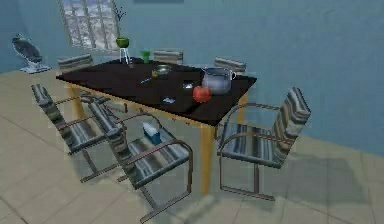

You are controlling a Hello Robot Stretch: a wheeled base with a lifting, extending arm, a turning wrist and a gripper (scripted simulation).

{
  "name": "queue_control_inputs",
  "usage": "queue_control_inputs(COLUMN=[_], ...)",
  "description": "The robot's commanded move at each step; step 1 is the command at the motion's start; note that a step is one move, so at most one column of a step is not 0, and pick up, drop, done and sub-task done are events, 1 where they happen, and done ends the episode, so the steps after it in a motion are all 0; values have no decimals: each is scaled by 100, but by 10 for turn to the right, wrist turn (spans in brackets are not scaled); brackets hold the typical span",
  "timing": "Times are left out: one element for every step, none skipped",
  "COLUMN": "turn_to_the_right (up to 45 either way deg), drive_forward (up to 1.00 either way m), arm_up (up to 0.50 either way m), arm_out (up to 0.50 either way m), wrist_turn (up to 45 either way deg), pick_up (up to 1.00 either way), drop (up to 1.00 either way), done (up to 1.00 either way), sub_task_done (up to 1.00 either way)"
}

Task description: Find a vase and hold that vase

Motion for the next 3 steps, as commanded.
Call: queue_control_inputs(turn_to_the_right=[-450,-180,0], drive_forward=[0,0,100], arm_up=[0,0,0], arm_out=[0,0,0], wrist_turn=[0,0,0], pick_up=[0,0,0], drop=[0,0,0], done=[0,0,0], sub_task_done=[0,0,0])
